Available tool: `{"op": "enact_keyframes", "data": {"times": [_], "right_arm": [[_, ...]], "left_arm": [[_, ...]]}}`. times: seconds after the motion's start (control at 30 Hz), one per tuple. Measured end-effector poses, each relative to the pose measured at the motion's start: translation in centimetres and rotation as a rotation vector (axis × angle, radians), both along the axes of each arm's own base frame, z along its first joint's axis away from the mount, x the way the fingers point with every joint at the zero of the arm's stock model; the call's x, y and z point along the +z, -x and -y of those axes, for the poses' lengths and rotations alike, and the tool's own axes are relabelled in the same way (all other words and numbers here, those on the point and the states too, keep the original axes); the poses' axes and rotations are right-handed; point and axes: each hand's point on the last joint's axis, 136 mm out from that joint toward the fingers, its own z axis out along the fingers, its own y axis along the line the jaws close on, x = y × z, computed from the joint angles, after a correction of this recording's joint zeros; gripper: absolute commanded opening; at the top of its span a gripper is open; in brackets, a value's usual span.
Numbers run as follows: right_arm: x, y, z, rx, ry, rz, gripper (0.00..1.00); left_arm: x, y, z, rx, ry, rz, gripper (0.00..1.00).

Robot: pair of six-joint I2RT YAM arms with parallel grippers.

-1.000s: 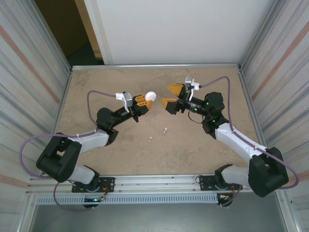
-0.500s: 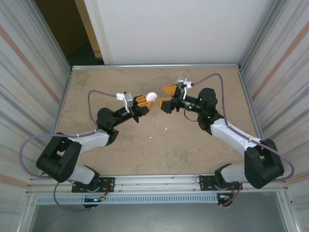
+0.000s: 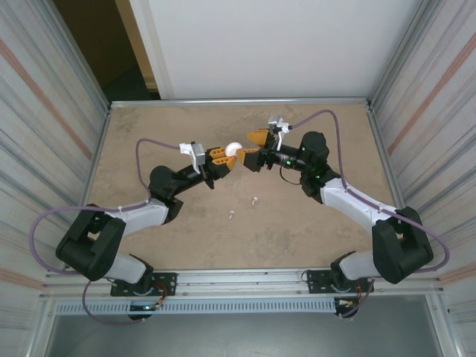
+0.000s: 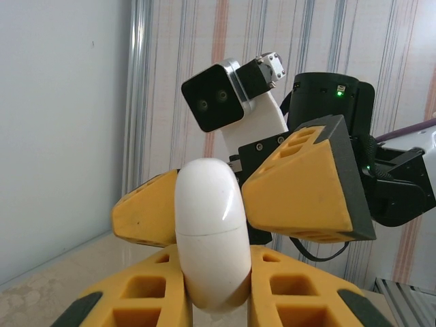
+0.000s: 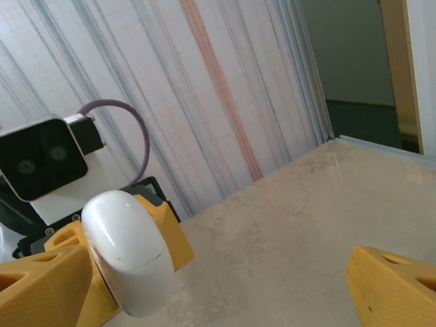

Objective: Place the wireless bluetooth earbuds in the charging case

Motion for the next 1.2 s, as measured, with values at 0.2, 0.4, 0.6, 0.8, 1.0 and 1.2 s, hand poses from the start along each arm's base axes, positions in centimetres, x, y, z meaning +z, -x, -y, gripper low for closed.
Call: {"op": "enact_keyframes", "data": {"times": [0.2,0.4,0.6,0.8,1.0,1.2], "right_arm": [[-0.1,-0.1,0.0,-0.004,0.005,-0.01,0.95],[0.2,-0.3,0.0,-0.008,0.004,-0.009,0.95],[0.8,-0.7,-0.2,-0.011,0.001,-0.004,0.95],[1.2,-1.0,-0.3,-0.021,-0.002,0.001,0.94],[1.3,-1.5,-0.4,-0.026,-0.002,-0.001,0.95],[1.6,-1.6,-0.5,-0.024,-0.003,0.001,0.95]], "left_arm": [[0.0,0.0,0.0,-0.003,-0.001,0.001,0.0],[0.0,0.0,0.0,-0.003,-0.002,0.001,0.0],[-0.1,0.0,0.0,0.0,-0.005,0.004,0.0],[0.0,0.1,0.0,0.0,-0.008,0.009,0.0],[0.0,0.2,0.0,-0.001,-0.012,0.013,0.0],[0.1,0.2,0.0,0.005,-0.017,0.027,0.0]]}}
